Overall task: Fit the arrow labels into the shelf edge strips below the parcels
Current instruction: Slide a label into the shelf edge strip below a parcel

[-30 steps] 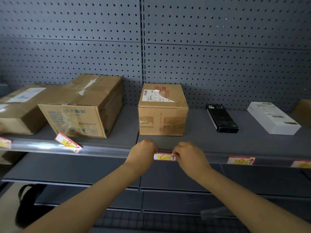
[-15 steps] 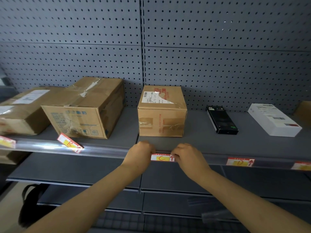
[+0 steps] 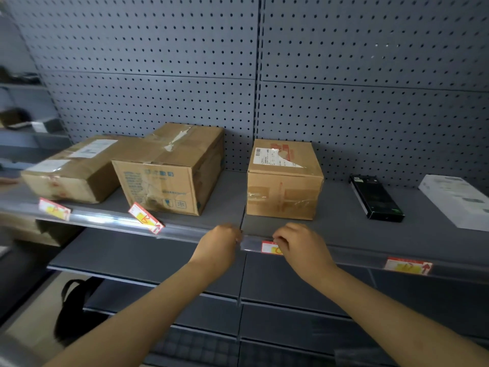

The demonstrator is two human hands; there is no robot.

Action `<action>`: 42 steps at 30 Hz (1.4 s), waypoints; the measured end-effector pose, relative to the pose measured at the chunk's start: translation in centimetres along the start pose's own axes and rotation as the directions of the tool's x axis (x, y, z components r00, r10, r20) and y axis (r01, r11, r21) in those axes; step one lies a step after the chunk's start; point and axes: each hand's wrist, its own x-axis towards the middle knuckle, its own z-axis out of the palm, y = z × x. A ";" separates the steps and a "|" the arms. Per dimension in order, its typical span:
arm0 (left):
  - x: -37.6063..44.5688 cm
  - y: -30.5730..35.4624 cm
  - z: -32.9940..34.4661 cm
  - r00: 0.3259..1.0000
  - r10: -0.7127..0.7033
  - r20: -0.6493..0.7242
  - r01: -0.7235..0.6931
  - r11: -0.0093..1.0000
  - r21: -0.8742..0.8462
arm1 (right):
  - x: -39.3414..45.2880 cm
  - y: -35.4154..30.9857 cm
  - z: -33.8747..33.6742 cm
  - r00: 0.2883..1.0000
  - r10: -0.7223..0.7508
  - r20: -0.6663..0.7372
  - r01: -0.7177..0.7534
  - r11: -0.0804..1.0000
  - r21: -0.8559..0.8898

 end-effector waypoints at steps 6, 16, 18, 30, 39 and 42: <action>-0.5 -8.6 -4.7 0.994 -0.069 -0.086 0.074 0.996 0.059 | 4.0 -8.0 3.6 0.999 -0.040 0.025 0.036 0.991 0.129; 0.3 -21.5 -10.2 0.994 0.076 -0.082 -0.055 0.971 0.231 | 10.2 -20.3 10.6 0.990 0.142 0.025 -0.144 0.968 0.205; 0.5 -22.9 -10.4 0.990 0.121 -0.073 -0.100 0.964 0.247 | 10.9 -21.6 11.2 0.980 0.197 0.020 -0.197 0.961 0.193; 1.2 -24.3 -9.9 0.982 0.182 -0.039 -0.179 0.981 0.075 | 12.2 -24.0 12.3 0.954 0.298 0.046 -0.301 0.951 0.071; 1.2 -24.1 -8.9 0.988 0.156 0.014 -0.156 0.987 0.026 | 13.0 -24.1 11.6 0.971 0.226 0.081 -0.214 0.968 -0.134; 0.7 -23.6 -8.4 0.983 0.180 0.038 -0.183 0.973 0.139 | 13.2 -23.8 11.3 0.979 0.169 0.114 -0.138 0.962 -0.234</action>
